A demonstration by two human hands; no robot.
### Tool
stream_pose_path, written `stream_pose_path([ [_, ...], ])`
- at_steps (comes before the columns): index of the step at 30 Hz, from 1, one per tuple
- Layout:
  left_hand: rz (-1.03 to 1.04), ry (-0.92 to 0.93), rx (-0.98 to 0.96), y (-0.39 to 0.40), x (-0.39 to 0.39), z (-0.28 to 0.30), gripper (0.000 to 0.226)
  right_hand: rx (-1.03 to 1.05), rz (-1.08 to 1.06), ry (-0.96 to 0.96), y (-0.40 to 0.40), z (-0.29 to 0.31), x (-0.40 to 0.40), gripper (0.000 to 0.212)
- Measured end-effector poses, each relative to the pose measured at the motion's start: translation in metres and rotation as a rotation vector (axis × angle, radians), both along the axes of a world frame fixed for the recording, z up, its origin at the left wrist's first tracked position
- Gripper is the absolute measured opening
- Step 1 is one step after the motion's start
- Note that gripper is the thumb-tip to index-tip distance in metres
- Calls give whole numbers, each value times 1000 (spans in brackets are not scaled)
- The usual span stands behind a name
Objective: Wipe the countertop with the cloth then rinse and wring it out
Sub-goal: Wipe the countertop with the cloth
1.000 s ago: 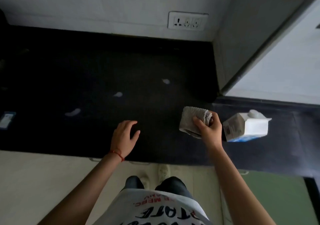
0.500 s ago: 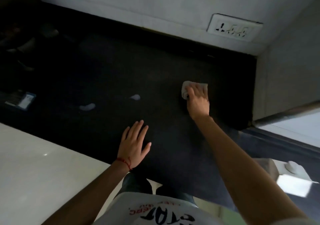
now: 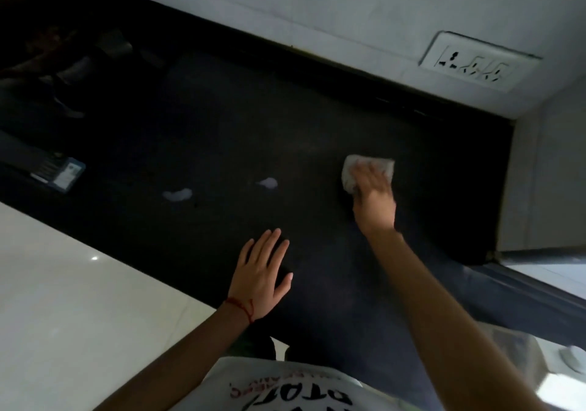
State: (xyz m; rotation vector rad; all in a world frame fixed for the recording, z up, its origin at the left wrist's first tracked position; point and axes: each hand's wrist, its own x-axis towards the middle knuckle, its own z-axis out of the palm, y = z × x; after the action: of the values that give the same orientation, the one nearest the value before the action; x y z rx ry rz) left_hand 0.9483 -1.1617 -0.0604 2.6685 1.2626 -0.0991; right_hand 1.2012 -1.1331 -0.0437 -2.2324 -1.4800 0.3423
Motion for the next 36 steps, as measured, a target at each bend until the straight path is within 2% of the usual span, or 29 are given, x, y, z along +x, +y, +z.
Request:
stream_pose_path([
  [2, -1, 1, 5, -1, -1, -1, 59, 24, 165, -66, -28, -9, 0, 49],
  [4, -12, -17, 13, -1, -2, -2, 58, 18, 232, -87, -16, -8, 23, 50],
  [8, -2, -42, 17, -1, -2, -1, 57, -44, 46, 26, 29, 7, 30, 51],
  [10, -5, -59, -9, -1, -2, 0, 57, -51, 6, 51, 28, 11, 12, 51],
  [12, 2, -75, -21, 1, -4, 0, 56, -63, 109, 73, 12, 14, -16, 50],
  [14, 17, -138, -15, 3, -10, 0, 56, -16, 206, 111, 0, 19, -45, 50],
  [17, 71, -196, 47, 9, -33, 4, 54, 104, 231, 145, 4, 25, -86, 52],
  [20, 205, -157, 60, 20, -71, 8, 52, 176, 248, 84, 27, 22, -114, 52],
  [25, 366, -44, 32, 34, -129, 2, 53, 3, 399, -53, 52, -5, -129, 58],
  [29, 402, 6, 1, 37, -140, -6, 57, -47, 336, -12, 77, 0, -127, 54],
  [32, 419, 6, 7, 36, -137, -11, 57, -22, 316, 39, 55, -2, -143, 52],
  [34, 424, -5, 8, 36, -137, -12, 58, 63, 426, -4, 22, -10, -153, 50],
  [36, 419, -13, 18, 36, -138, -13, 57, 97, 512, -56, 22, -12, -145, 51],
])
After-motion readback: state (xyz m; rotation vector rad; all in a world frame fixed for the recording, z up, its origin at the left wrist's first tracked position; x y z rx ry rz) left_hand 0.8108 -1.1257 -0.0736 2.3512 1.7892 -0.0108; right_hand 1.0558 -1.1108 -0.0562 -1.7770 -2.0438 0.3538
